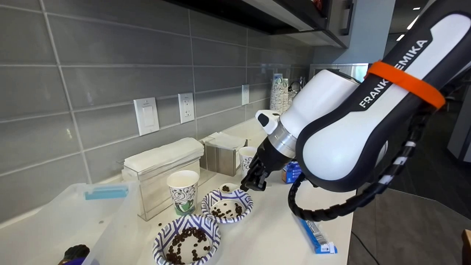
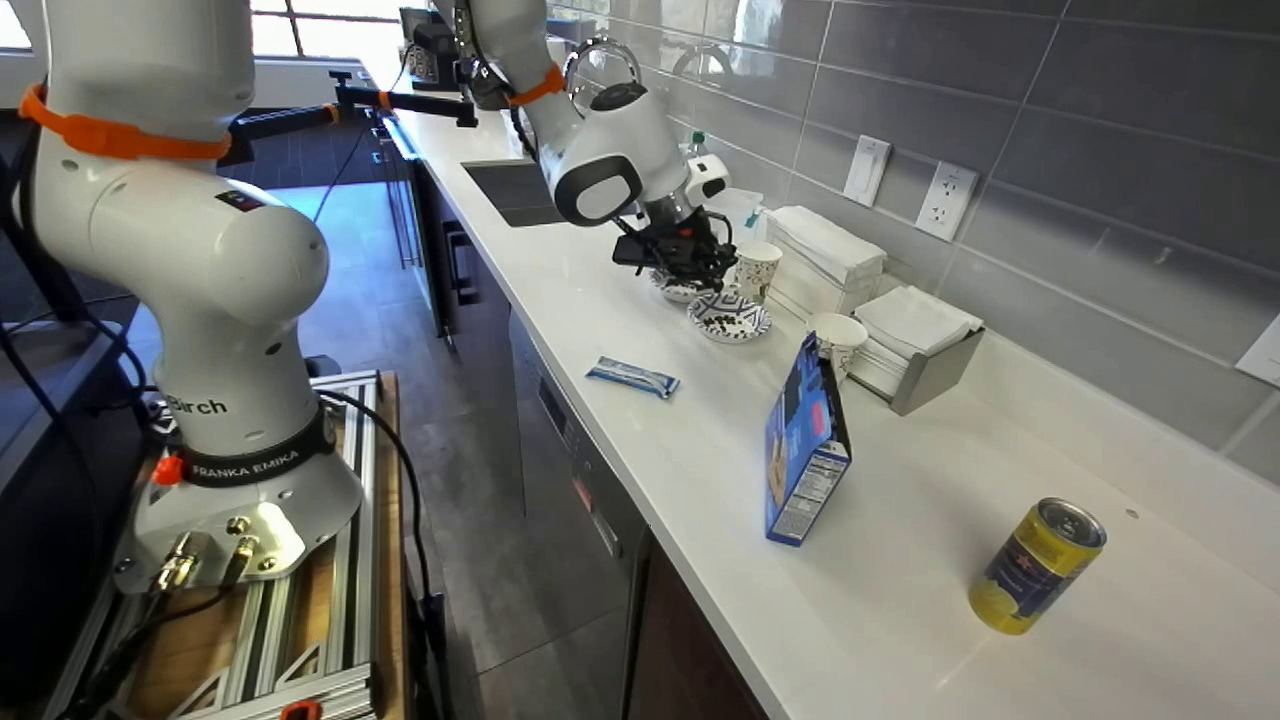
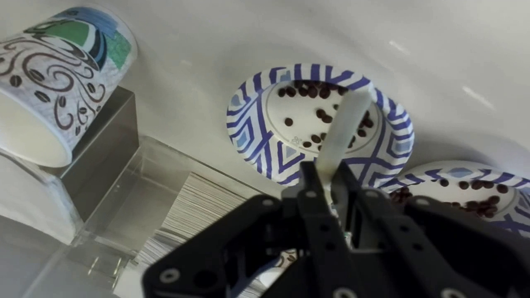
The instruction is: Pick up the spoon, get some of the objects from the bowl on the left and put them in the bowl on the right
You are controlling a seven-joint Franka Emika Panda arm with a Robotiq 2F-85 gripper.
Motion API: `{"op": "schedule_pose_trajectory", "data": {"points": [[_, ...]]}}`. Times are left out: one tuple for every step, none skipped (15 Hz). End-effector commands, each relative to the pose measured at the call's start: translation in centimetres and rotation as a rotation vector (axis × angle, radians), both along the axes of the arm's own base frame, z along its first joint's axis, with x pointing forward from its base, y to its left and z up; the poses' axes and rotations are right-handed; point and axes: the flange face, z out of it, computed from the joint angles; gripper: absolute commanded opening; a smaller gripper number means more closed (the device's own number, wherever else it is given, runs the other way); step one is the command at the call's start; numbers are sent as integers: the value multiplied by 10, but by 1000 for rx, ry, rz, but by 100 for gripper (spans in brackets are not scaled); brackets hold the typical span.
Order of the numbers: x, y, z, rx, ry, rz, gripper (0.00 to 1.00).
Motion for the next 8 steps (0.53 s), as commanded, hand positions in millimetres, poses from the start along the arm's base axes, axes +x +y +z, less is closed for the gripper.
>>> {"op": "schedule_pose_trajectory", "data": {"points": [[2,5,-1,-77,16,98,3],[3,7,0,-98,14,125,3],[4,7,1,-120,10,149,3],[6,7,1,-146,8,175,3],[7,7,2,-166,5,196,3],[8,7,1,-189,2,218,3],[9,6,1,-211,1,237,3],[10,3,1,-239,0,253,3]]}}
